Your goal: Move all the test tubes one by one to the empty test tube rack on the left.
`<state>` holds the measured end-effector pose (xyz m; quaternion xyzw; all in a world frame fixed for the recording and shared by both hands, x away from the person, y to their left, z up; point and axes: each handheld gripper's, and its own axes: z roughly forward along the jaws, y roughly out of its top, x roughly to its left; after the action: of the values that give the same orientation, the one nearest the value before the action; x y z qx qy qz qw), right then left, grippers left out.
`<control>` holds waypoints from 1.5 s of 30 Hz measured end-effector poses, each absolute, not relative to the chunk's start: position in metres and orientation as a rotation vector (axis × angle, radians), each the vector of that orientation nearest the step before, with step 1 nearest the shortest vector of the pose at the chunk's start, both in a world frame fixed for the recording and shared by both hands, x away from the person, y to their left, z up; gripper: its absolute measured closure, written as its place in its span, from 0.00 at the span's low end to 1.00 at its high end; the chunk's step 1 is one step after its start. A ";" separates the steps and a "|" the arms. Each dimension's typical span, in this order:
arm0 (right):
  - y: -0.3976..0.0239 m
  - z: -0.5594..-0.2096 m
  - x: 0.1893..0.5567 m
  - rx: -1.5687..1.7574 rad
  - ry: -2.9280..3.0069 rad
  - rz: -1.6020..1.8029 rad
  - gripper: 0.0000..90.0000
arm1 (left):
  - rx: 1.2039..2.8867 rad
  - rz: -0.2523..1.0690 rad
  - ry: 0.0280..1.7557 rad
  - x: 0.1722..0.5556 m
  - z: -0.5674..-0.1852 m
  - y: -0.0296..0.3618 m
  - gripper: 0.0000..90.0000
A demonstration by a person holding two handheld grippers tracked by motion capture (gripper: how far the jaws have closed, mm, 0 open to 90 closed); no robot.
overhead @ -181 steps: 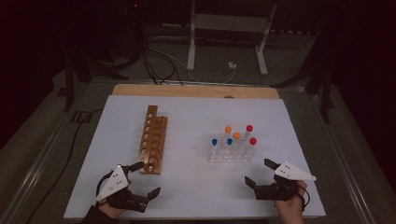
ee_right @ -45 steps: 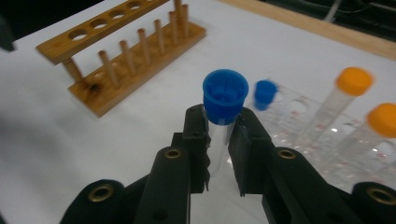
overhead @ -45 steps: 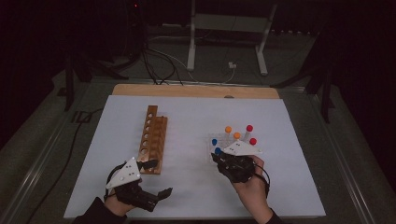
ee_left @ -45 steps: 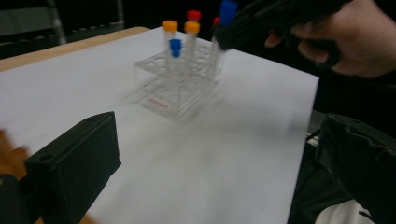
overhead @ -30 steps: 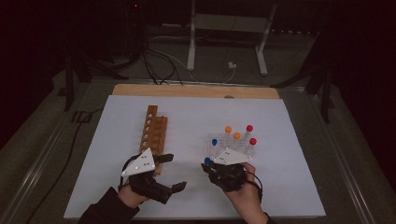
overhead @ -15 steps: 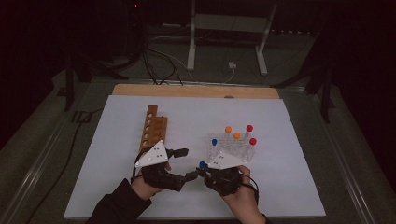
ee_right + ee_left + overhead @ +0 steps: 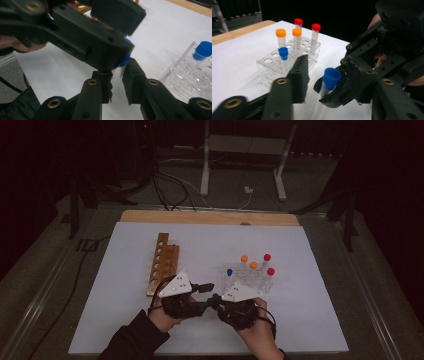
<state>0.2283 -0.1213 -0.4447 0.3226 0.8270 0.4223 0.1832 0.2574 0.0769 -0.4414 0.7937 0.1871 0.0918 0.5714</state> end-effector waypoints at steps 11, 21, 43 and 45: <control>-0.122 -0.446 0.229 0.922 2.326 1.189 0.85 | 1.893 0.233 0.404 0.257 -0.442 0.075 0.85; -0.123 -0.445 0.228 0.905 2.288 1.209 0.72 | 1.884 0.274 0.421 0.258 -0.437 0.079 0.86; -0.152 -0.434 0.238 1.022 2.114 1.388 0.08 | 1.840 0.419 0.515 0.286 -0.406 0.115 0.86; -0.155 -0.433 0.238 1.004 2.125 1.405 0.00 | 1.837 0.423 0.529 0.291 -0.404 0.118 0.86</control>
<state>0.2376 -0.1550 -0.4329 0.3594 0.7602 0.5027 0.2004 0.2915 0.1183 -0.4040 0.7787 0.2243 0.1793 0.5578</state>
